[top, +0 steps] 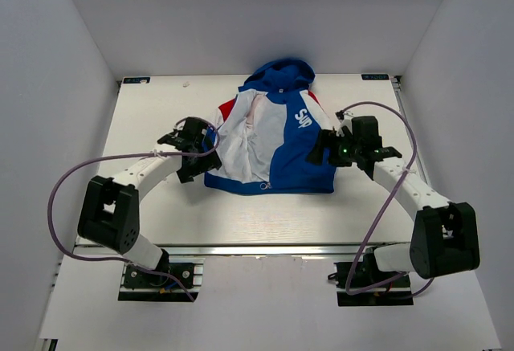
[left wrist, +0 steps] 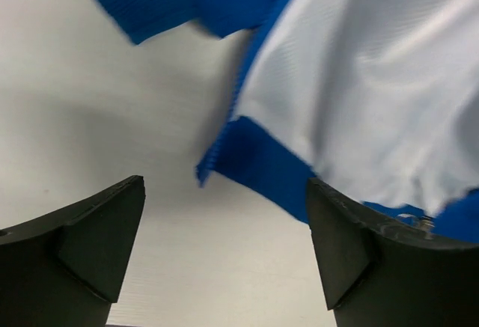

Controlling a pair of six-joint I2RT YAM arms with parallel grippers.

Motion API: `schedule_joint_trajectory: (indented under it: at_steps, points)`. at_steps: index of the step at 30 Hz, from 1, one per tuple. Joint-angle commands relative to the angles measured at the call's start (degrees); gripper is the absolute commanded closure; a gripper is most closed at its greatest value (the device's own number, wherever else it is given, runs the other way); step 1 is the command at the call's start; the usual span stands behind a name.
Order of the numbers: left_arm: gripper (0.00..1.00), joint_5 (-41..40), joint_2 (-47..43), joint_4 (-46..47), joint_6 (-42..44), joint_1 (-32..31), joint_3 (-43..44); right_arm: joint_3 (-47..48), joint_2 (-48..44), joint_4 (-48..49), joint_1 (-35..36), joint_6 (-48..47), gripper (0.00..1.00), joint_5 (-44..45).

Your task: Zip up the jacket

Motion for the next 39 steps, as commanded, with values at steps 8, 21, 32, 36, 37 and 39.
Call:
schedule_joint_trajectory:
  at_steps: [8,21,32,36,37,39]
  points:
    - [0.69,-4.9,8.2,1.1,-0.1,-0.4,2.4,-4.4,-5.4,-1.1,0.1,-1.2,0.11,-3.5]
    - [1.00,-9.8,4.5,0.5,8.1,-13.5,11.0,-6.2,-8.9,-2.2,0.0,-1.3,0.11,-2.8]
    - [1.00,-6.3,18.6,-7.7,13.8,-33.3,23.5,-7.4,-9.1,-3.3,0.0,0.7,0.11,2.5]
    - [0.72,-0.5,20.1,-4.4,14.7,-33.3,21.1,-7.4,-9.3,-4.0,0.0,0.8,0.11,3.1]
    - [0.66,0.9,19.7,-3.8,15.2,-33.3,20.4,-7.4,-9.4,-4.0,0.0,0.7,0.11,3.2]
    - [0.48,2.0,17.2,-2.9,15.6,-33.3,19.5,-7.3,-9.7,-4.2,0.0,0.8,0.11,3.2]
